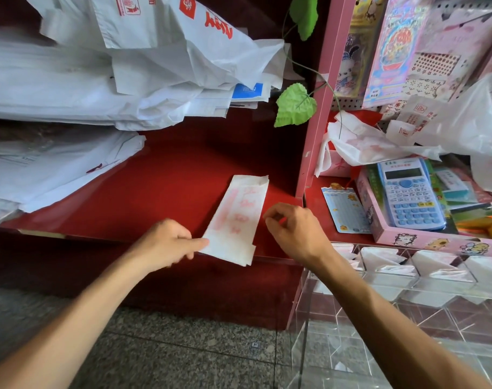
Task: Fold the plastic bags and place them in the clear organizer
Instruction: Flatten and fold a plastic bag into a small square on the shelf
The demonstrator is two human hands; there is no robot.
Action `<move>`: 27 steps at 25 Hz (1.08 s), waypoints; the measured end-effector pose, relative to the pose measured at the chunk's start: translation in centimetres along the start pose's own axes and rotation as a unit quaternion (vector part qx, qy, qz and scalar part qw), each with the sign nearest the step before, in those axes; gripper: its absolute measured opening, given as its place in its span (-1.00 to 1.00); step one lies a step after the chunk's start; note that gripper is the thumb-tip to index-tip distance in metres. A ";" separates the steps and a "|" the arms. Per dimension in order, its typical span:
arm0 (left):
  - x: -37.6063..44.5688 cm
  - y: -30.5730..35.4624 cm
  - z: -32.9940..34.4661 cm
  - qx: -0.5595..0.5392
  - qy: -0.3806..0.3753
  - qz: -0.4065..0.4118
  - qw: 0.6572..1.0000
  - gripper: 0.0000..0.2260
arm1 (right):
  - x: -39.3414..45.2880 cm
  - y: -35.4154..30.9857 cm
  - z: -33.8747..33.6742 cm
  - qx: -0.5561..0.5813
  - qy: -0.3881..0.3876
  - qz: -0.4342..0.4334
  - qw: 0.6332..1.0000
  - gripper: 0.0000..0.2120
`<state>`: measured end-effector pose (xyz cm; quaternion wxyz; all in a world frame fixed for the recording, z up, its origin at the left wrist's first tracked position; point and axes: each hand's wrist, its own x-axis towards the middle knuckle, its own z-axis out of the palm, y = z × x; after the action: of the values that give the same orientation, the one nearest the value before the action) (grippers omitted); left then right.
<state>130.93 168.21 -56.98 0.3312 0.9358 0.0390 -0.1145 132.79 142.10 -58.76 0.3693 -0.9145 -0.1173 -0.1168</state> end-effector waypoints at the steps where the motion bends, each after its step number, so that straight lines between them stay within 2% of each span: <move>1: 0.0 0.2 -0.1 0.078 0.084 0.078 0.990 -0.61 | -0.1 0.0 0.2 -0.009 -0.002 -0.003 1.000 -0.85; 2: 0.0 0.3 -0.5 0.099 0.155 0.137 0.973 -0.61 | -0.3 0.0 0.4 -0.023 -0.004 -0.011 1.000 -0.84; 3: 0.0 0.2 -0.7 0.083 0.187 0.185 0.961 -0.68 | -0.4 0.0 0.6 -0.038 -0.008 -0.025 0.999 -0.84; 4: 0.2 -0.2 -0.8 0.066 0.179 0.223 0.956 -0.79 | -0.7 0.0 0.8 -0.049 -0.014 -0.045 0.998 -0.84; 5: 0.2 -0.4 -0.7 0.077 0.138 0.254 0.954 -0.84 | -0.8 0.0 0.9 -0.051 -0.025 -0.068 0.996 -0.84; 7: 0.4 -1.1 0.4 0.143 0.048 0.288 0.946 -0.65 | -1.2 -0.1 1.0 -0.037 -0.077 -0.110 0.990 -0.80; 9: 0.9 -1.6 1.3 0.160 0.023 0.301 0.940 -0.61 | -1.5 -0.3 1.1 -0.043 -0.143 -0.132 0.980 -0.70; 12: 1.4 -1.9 1.6 0.119 0.040 0.284 0.950 -0.66 | -1.7 -0.4 1.6 -0.110 -0.180 -0.159 0.965 -0.57; 14: 1.4 -2.0 1.6 0.077 0.068 0.272 0.957 -0.64 | -1.7 -0.2 2.2 -0.163 -0.172 -0.203 0.950 -0.55; 16: 1.2 -1.8 2.0 0.040 0.087 0.273 0.957 -0.71 | -1.4 0.3 2.4 -0.187 -0.155 -0.231 0.942 -0.58; 20: 0.9 -0.7 2.6 -0.019 0.091 0.261 0.961 -0.85 | -0.6 0.9 1.9 -0.101 -0.151 -0.187 0.965 -0.64; 24: 1.0 -0.5 2.6 -0.067 0.073 0.234 0.967 -0.79 | -0.7 0.7 1.9 -0.008 -0.107 -0.142 0.984 -0.89; 27: 1.2 -0.4 3.0 -0.075 0.088 0.216 0.970 -0.82 | -0.7 0.5 1.6 0.042 -0.092 -0.085 0.991 -0.83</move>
<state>131.46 166.60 -59.77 0.4129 0.9008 -0.1265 0.0456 132.49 142.79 -60.36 0.3837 -0.8917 -0.2330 -0.0586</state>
